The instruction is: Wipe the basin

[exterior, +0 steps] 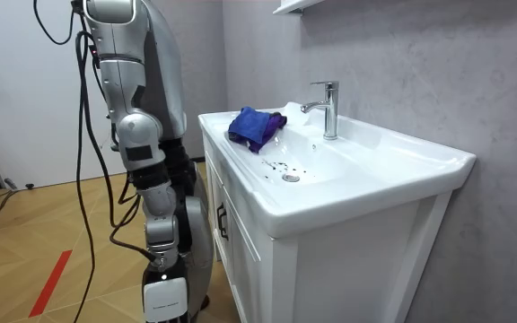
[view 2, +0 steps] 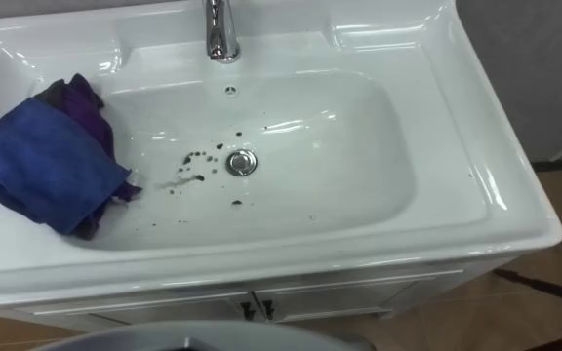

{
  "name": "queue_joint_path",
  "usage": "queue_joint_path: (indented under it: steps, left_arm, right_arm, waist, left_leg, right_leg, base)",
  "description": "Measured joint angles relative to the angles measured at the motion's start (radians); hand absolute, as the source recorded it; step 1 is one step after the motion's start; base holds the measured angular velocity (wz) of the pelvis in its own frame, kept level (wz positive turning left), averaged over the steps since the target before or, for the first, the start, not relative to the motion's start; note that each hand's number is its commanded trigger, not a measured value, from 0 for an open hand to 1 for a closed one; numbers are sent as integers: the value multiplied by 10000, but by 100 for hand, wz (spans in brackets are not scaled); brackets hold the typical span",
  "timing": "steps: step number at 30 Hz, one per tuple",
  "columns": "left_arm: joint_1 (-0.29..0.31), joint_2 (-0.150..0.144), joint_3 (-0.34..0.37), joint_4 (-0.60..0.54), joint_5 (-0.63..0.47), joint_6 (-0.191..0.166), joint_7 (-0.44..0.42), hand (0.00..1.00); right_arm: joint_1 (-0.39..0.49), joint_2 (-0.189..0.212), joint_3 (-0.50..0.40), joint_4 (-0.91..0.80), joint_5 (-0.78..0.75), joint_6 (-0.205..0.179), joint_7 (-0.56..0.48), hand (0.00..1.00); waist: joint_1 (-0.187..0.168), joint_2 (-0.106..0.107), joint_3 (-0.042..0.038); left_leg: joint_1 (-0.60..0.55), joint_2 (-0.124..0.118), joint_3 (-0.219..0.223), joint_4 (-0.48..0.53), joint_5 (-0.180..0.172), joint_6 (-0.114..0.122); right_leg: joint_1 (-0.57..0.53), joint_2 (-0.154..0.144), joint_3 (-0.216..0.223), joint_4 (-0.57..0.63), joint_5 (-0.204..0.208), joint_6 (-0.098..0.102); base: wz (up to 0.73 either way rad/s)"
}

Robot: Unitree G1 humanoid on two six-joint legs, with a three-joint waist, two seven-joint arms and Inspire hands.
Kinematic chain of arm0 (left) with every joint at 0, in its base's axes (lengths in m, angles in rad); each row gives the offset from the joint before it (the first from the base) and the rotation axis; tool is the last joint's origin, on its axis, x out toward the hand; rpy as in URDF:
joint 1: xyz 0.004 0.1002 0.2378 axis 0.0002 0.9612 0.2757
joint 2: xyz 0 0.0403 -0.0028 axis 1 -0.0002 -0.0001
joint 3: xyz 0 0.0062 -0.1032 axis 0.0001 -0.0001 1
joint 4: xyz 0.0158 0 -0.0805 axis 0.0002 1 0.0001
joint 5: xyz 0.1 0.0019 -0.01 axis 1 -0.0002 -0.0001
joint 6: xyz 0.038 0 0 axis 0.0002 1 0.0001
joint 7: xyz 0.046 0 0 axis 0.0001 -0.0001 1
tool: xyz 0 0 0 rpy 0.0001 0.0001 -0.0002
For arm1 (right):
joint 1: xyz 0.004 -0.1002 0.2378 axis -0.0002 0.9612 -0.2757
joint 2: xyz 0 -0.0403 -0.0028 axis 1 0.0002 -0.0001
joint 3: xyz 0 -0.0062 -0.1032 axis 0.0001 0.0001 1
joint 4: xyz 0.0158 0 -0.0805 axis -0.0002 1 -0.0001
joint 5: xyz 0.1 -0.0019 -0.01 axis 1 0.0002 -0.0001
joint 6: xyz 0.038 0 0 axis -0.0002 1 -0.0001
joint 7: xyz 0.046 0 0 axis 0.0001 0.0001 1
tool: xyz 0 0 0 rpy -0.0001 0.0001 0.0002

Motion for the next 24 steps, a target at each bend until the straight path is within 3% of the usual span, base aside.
queue_joint_path:
  steps: [24]
  left_arm:
    - [-28,19,82,107,-444,-136,75,0]
  right_arm:
    - [-10,5,186,-22,36,-103,-227,0]
  waist:
    - [36,-21,18]
  left_leg:
    - [147,16,-90,81,-18,-15]
  right_leg:
    - [142,18,-91,-9,0,0]
  base:
    - [0]
